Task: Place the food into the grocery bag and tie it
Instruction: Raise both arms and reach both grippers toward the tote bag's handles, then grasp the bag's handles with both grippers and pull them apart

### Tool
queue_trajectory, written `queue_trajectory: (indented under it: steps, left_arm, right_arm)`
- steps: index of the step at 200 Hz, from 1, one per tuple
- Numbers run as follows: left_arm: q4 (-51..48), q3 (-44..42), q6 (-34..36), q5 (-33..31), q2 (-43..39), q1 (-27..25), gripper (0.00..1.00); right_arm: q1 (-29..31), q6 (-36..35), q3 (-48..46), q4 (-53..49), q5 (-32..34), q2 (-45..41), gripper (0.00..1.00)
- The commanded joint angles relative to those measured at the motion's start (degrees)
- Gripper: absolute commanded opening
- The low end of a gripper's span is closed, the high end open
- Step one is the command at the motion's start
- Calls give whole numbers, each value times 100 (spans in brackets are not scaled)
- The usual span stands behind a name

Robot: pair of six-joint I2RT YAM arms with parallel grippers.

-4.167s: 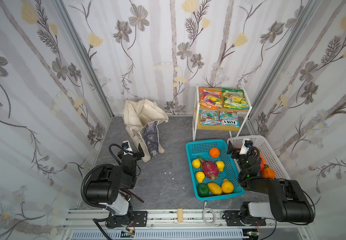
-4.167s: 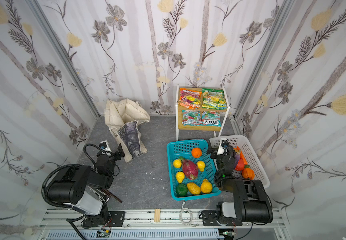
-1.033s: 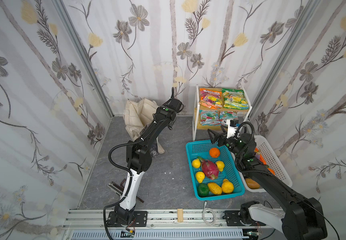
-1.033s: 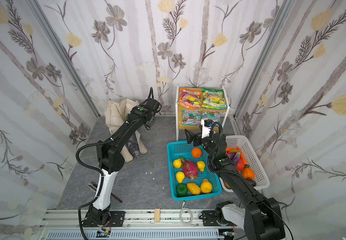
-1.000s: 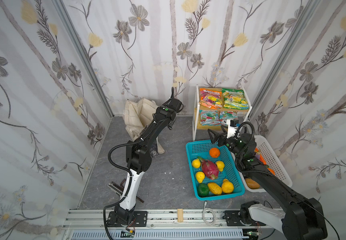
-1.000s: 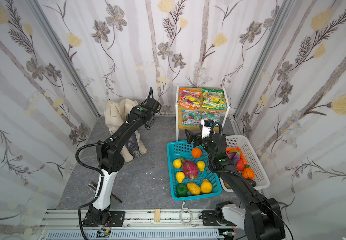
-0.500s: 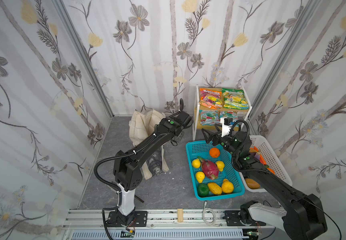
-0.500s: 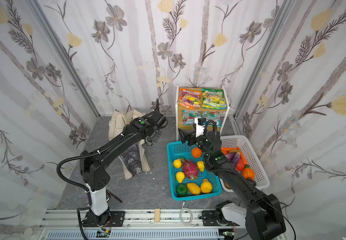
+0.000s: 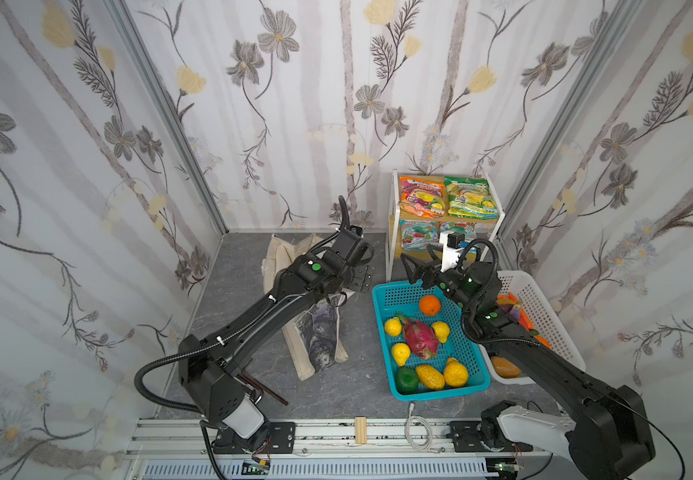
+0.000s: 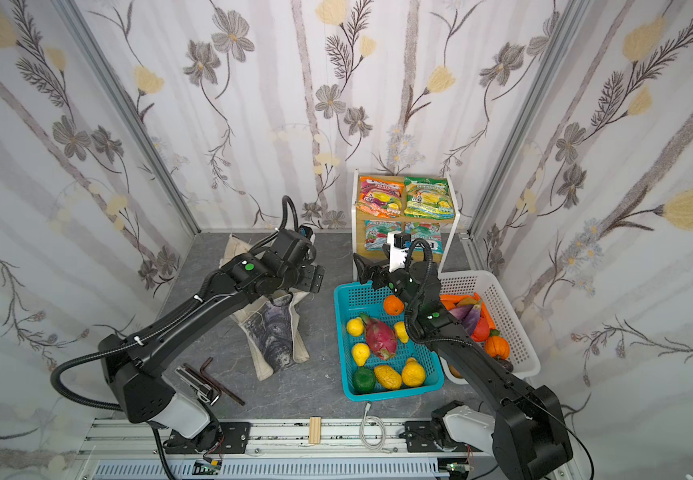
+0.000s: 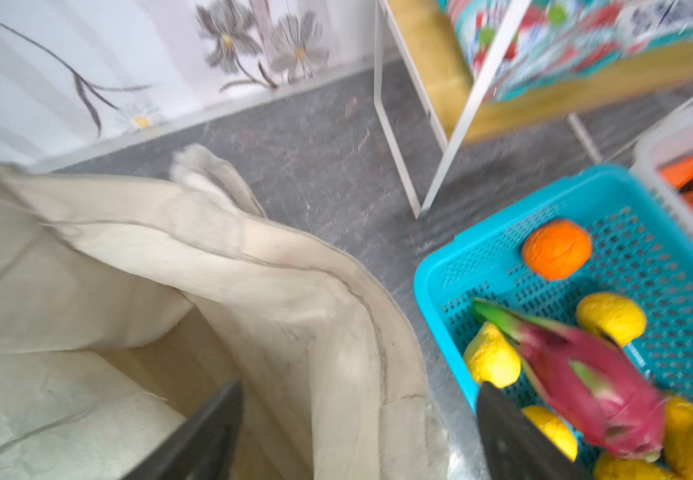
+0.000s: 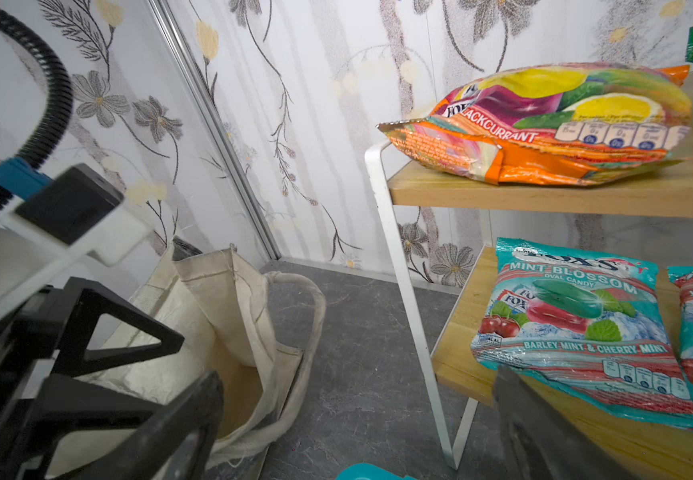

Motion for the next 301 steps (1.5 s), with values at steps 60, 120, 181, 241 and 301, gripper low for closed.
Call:
queue_trajectory:
  steps: [60, 120, 181, 241, 301]
  left_arm:
    - [2142, -1542, -2025, 999, -2327, 2136, 100]
    - [2171, -3134, -2663, 2233, -3219, 4009, 100]
    - [2538, -4152, -2542, 1702, -3415, 4057, 98]
    - [3900, -5064, -3015, 2735, -3140, 4066, 17]
    - [3768, -4750, -2535, 2516, -2827, 4264, 29]
  right_arm:
    - [213, 64, 400, -167, 20, 240, 100]
    - [579, 106, 1177, -651, -336, 1055, 100]
    - [840, 291, 1935, -1242, -595, 2067, 100]
    - [866, 506, 2042, -1116, -700, 2416, 100]
    - [895, 850, 2749, -1911, -887, 3059, 100]
